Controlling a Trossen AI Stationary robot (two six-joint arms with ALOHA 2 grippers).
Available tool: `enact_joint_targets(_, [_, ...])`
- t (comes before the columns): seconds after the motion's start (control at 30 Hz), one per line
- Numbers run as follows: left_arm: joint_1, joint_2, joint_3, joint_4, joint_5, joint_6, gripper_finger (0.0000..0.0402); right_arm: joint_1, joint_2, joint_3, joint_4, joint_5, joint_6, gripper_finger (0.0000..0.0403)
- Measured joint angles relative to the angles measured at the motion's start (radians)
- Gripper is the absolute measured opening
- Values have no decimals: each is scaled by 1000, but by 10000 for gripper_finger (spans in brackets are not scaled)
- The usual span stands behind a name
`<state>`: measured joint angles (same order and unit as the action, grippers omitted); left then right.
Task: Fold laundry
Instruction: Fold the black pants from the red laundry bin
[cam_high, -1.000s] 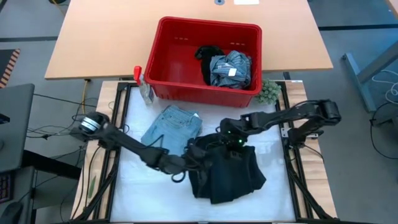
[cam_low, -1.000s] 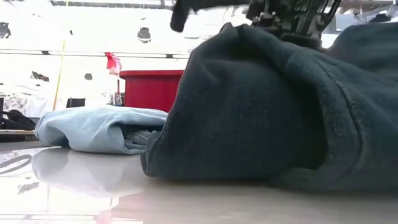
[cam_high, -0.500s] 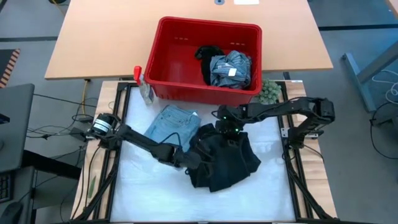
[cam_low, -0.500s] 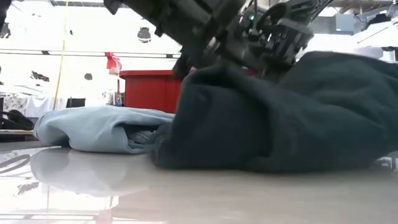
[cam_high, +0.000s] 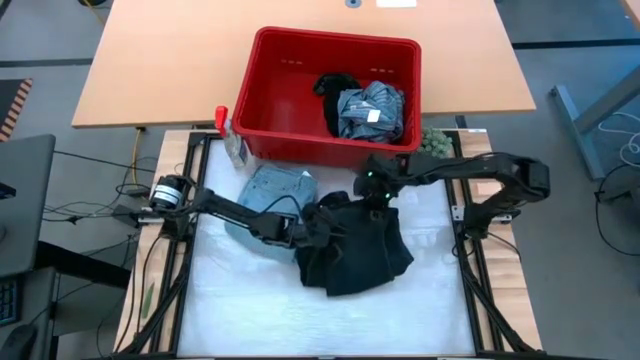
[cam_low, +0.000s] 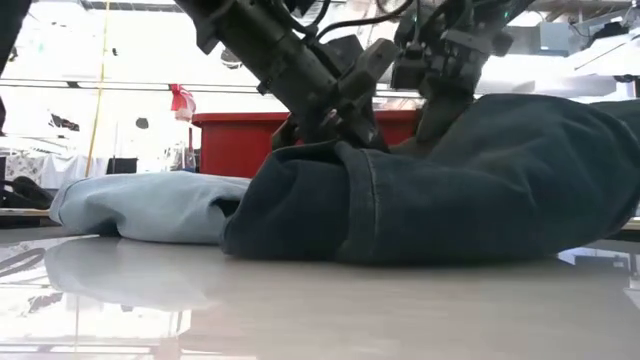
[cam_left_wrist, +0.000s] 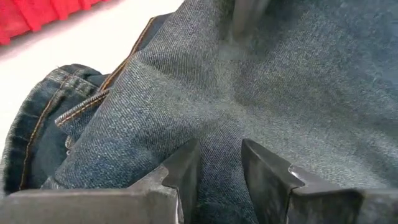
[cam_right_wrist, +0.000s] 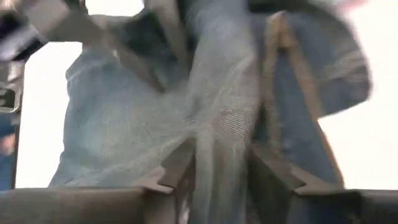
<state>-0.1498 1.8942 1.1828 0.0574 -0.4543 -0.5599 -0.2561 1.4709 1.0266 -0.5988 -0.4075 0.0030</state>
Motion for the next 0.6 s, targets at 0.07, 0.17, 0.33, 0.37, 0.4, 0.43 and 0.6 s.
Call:
enact_joint_targets(0.07, [12,0,0,-2,11,9,112,-16,-39,33,-52,45,23,172])
enact_joint_targets(0.17, [26,0,0,-5,13,24,112,-17,-106,62,-70,16,140,191])
enact_joint_targets(0.33, [63,0,0,-28,20,25,112,164,-224,-9,65,21,235,193])
enact_joint_targets(0.37, [70,0,0,-33,21,25,112,204,-238,-47,117,44,255,190])
enact_joint_targets(0.4, [77,0,0,-37,24,25,112,239,-245,-87,180,70,275,185])
enact_joint_targets(0.43, [82,0,0,-44,29,25,112,263,-248,-126,251,94,294,180])
enact_joint_targets(0.6, [101,0,0,-62,51,54,112,253,-220,-279,363,227,339,153])
